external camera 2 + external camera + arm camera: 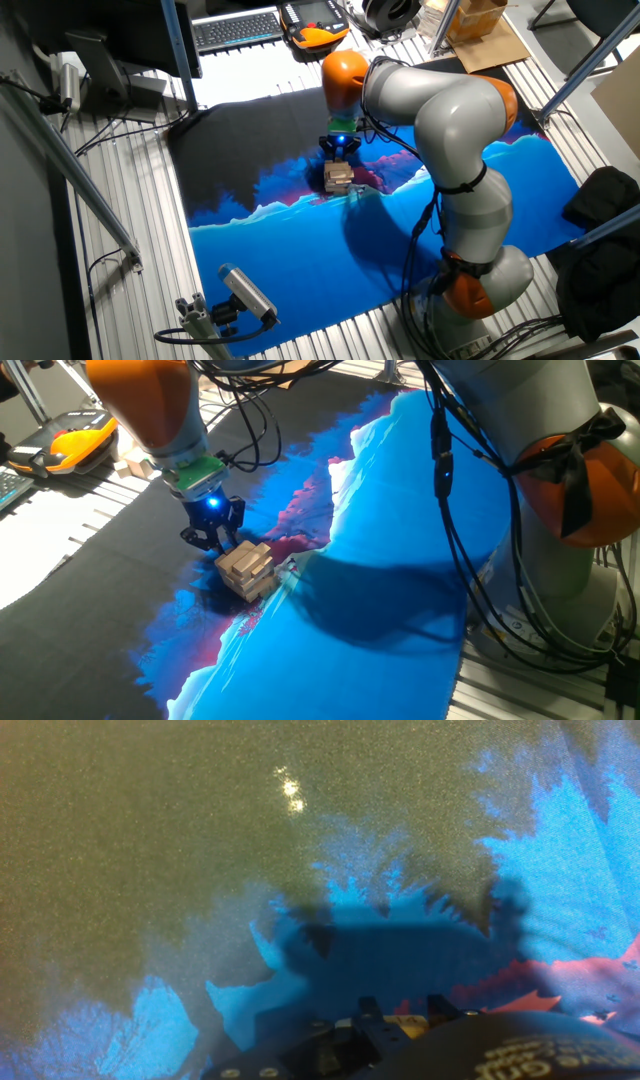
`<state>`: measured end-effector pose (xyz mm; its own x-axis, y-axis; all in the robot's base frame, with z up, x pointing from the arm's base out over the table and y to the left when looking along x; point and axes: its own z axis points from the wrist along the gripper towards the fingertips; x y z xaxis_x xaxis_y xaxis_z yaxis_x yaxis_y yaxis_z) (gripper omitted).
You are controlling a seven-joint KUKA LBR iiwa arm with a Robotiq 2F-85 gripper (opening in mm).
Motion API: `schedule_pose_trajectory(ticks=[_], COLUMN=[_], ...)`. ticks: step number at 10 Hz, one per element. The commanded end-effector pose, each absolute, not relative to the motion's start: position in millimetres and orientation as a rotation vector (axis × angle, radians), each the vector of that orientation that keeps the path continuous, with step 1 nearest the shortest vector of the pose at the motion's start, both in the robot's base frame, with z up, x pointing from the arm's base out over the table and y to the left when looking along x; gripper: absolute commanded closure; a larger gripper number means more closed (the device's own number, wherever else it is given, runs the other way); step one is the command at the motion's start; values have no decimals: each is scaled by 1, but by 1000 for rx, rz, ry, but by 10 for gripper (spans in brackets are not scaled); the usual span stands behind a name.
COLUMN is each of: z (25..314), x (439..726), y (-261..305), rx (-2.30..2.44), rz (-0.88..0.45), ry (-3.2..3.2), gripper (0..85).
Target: Play Jenga
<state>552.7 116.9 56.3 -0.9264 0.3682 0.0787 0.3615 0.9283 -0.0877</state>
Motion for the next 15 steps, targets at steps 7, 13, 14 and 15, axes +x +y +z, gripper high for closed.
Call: schedule_pose_trajectory(ticks=[7,13,14,15], z=[56,56,56,57], x=[554,554,554,554], y=[116,116,116,116], rx=[-565,-570,-572,-572], rz=[109,112,112,112], ry=[-2993,-2992,-2992,-2992], gripper=[680,510,510,510])
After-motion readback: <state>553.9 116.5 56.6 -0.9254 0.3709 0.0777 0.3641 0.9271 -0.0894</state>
